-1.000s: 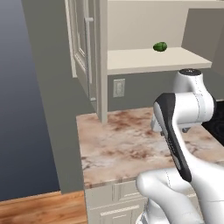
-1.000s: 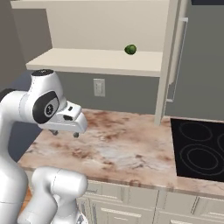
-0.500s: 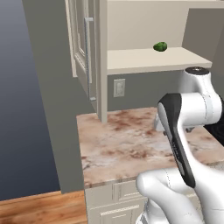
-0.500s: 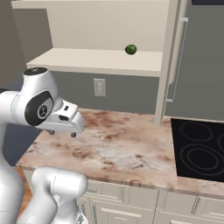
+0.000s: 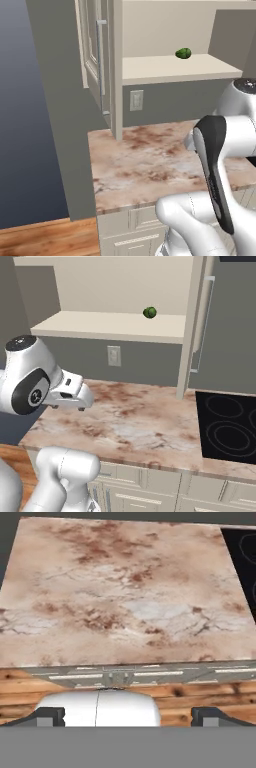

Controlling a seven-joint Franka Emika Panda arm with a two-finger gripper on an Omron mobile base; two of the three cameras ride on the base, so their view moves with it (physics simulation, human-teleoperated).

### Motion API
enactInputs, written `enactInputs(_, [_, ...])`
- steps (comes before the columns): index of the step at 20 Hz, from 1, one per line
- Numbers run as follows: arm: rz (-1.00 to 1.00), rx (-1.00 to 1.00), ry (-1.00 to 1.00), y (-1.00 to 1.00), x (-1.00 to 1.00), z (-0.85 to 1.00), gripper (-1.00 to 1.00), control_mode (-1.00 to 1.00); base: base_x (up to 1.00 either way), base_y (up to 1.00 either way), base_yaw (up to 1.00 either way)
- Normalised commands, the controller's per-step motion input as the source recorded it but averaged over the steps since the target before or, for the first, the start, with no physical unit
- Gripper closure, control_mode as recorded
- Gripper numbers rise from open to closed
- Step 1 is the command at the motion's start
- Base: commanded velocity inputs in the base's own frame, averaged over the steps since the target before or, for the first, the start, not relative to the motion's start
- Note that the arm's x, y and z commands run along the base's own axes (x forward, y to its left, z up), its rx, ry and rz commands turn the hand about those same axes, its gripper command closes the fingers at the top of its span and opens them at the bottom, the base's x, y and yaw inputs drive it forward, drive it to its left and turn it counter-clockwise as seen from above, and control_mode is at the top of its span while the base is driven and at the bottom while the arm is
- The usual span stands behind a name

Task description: Pick the avocados from the cabinet and place them in one bowl. Pick the tomato from the sink and place it in the other bowl.

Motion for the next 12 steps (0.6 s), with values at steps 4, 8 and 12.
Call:
enactInputs(4, [0.05,0.00,-0.21,-0.05,0.36,0.56,-1.00,-1.00,0.00,0.00,0.00])
enactInputs(8, [0.00,0.00,-0.02,0.02,0.08,0.85,-1.00,-1.00,0.00,0.00,0.00])
enactInputs(12, [0.00,-0.03,-0.06,0.03,0.24,0.52,-1.00,-1.00,0.00,0.00,0.00])
